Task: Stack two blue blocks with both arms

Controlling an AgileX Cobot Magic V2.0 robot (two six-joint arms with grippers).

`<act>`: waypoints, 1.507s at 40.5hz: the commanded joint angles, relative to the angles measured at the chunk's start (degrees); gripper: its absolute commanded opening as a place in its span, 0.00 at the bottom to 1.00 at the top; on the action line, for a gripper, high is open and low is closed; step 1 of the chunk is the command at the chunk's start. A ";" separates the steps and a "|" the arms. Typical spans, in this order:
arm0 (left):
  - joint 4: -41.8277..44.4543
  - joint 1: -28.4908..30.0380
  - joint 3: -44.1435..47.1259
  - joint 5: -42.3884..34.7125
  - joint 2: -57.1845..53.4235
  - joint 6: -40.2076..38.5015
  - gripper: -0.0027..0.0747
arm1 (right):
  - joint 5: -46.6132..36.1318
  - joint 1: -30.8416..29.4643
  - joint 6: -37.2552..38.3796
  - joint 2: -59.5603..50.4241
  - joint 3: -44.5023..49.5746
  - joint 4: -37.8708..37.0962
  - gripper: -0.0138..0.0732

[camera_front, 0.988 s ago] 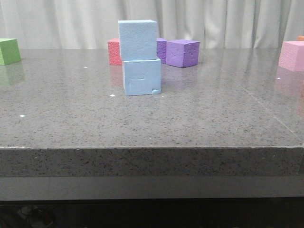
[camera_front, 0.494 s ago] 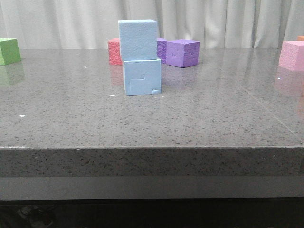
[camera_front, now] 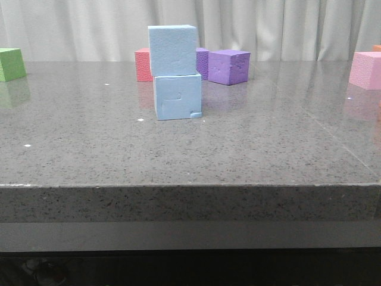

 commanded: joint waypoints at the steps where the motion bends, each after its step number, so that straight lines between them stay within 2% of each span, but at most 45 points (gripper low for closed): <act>1: -0.39 5.91 6.43 -11.78 -5.48 -0.21 0.01 | -3.75 -0.39 0.00 -0.36 -1.48 -0.31 0.08; 5: -2.55 10.65 15.56 -19.48 -11.87 -0.21 0.01 | -3.75 -0.39 0.00 -0.36 -1.48 -0.31 0.08; 10: -4.28 14.26 25.36 -25.25 -19.55 -0.21 0.01 | -3.75 -0.39 0.00 -0.36 -1.48 -0.31 0.08; 17: -4.73 14.33 33.00 -29.19 -26.73 -0.21 0.01 | -3.75 -0.39 0.00 -0.36 -1.48 -0.31 0.08; 23: -4.73 13.96 36.58 -33.37 -28.19 -0.21 0.01 | -3.74 -0.39 0.00 -0.36 -1.48 -0.31 0.08; 28: -4.73 13.08 38.88 -37.21 -28.19 -0.21 0.01 | -3.67 -0.39 0.00 -0.36 -1.48 -0.31 0.08; 47: -5.32 13.08 38.72 -38.59 -28.19 -1.43 0.01 | -3.67 -0.39 0.00 -0.36 -1.48 -0.31 0.08; 53: 0.58 13.08 38.72 -39.14 -28.19 -7.13 0.01 | -3.67 -0.39 0.00 -0.36 -1.48 -0.31 0.08; 61: 0.20 13.08 38.72 -38.62 -28.19 -6.01 0.01 | -3.67 -0.39 0.00 -0.36 -1.48 -0.31 0.08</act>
